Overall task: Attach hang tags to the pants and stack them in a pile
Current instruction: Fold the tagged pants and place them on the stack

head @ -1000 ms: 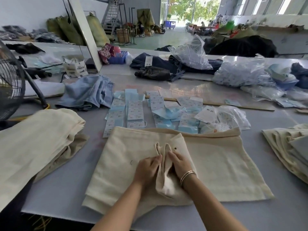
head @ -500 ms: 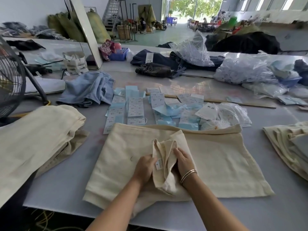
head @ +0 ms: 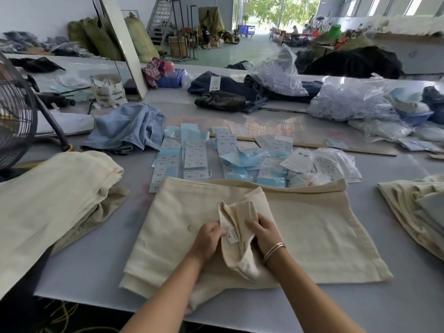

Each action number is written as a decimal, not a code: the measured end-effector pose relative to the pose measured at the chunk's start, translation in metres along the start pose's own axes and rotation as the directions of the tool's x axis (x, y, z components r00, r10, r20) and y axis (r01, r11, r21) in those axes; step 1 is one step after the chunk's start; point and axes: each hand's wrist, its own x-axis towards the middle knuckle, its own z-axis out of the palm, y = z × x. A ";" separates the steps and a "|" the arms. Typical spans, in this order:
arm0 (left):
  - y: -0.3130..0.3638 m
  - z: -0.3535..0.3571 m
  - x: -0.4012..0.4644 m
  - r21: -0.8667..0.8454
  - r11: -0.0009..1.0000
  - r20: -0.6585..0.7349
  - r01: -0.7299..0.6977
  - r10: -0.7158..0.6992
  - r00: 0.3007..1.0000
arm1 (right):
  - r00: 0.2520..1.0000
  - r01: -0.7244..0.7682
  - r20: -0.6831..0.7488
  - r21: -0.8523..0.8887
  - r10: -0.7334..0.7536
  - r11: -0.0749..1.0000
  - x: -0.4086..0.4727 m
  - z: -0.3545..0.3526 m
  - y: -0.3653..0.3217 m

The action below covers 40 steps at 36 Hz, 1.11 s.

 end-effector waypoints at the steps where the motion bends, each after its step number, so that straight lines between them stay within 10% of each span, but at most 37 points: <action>1: 0.001 -0.001 0.001 0.000 1.000 0.008 0.001 -0.001 1.000 | 0.999 -0.045 0.006 0.179 0.045 0.983 -0.001 -0.003 -0.003; 8: 0.007 -0.009 0.001 -0.014 0.999 0.145 0.038 -0.036 0.989 | 0.952 -0.306 0.200 0.641 0.232 0.704 -0.001 -0.030 -0.007; 12: 0.006 -0.012 0.002 -0.013 0.998 0.215 0.055 -0.051 0.975 | 0.995 -0.083 0.074 0.144 0.073 0.986 -0.001 -0.006 -0.009; 15: 0.007 -0.013 0.000 0.018 0.999 0.231 0.027 -0.030 0.972 | 0.987 0.051 0.163 -0.339 0.005 0.939 -0.001 0.004 -0.010; 18: 0.008 -0.012 -0.002 0.025 0.999 0.234 0.021 -0.026 0.972 | 0.980 0.104 0.198 -0.410 -0.023 0.906 0.002 -0.001 -0.008; 22: 0.011 -0.014 -0.002 0.002 1.000 0.246 0.024 -0.023 0.969 | 0.995 -0.035 0.098 -0.021 0.037 0.999 0.001 -0.011 -0.004; 27: 0.018 -0.021 -0.004 -0.013 0.998 0.262 0.060 -0.055 0.964 | 0.955 -0.295 0.178 0.547 0.236 0.783 0.000 -0.034 -0.007; 32: 0.021 -0.019 -0.005 -0.062 0.990 0.336 0.128 -0.100 0.937 | 0.930 -0.364 0.276 0.598 0.243 0.714 0.000 -0.044 -0.006; 40: 0.033 -0.013 -0.003 -0.061 0.974 0.377 0.218 -0.180 0.908 | 0.993 -0.102 0.091 0.359 0.074 0.928 0.001 -0.021 -0.005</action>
